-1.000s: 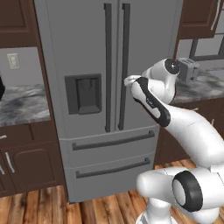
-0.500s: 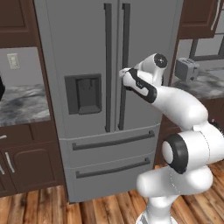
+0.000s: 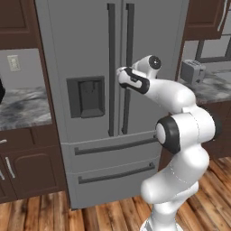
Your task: Move the hot dog bun to the plate on the dining table and place the condiment next to that plate. Then navigate to the fridge and take the sausage and place it on the plate as well.
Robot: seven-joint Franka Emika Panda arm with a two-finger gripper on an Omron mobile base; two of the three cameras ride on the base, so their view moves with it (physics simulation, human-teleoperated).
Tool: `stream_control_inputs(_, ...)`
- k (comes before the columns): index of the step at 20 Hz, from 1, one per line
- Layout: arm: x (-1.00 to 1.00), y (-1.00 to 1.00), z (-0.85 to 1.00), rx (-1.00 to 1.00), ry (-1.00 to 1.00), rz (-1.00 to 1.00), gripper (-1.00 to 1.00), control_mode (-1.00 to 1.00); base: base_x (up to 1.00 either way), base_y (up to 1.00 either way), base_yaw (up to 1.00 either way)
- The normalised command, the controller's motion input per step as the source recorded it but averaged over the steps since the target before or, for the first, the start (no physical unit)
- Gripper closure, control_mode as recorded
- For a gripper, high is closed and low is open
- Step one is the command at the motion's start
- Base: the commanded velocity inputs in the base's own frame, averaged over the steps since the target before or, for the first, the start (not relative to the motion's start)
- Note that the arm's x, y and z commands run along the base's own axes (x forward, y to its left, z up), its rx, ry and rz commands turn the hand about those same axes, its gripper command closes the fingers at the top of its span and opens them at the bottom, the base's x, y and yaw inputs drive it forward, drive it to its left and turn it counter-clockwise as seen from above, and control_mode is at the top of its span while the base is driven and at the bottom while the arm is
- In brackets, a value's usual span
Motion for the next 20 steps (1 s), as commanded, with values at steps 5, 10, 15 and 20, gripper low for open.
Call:
stream_control_inputs(5,0.67,0.07,-0.06,0.00,-0.01,0.00,-1.00,-1.00,0.00,0.00,0.00)
stream_control_inputs(10,0.72,0.08,-0.11,0.00,0.00,0.00,1.00,-1.00,0.00,0.00,0.00)
stream_control_inputs(15,0.33,0.02,-0.02,-0.02,-0.04,-0.02,1.00,-1.00,0.00,0.00,0.00)
stream_control_inputs(20,-0.10,-0.36,0.10,-0.11,-0.11,-0.13,1.00,-1.00,0.00,0.00,0.00)
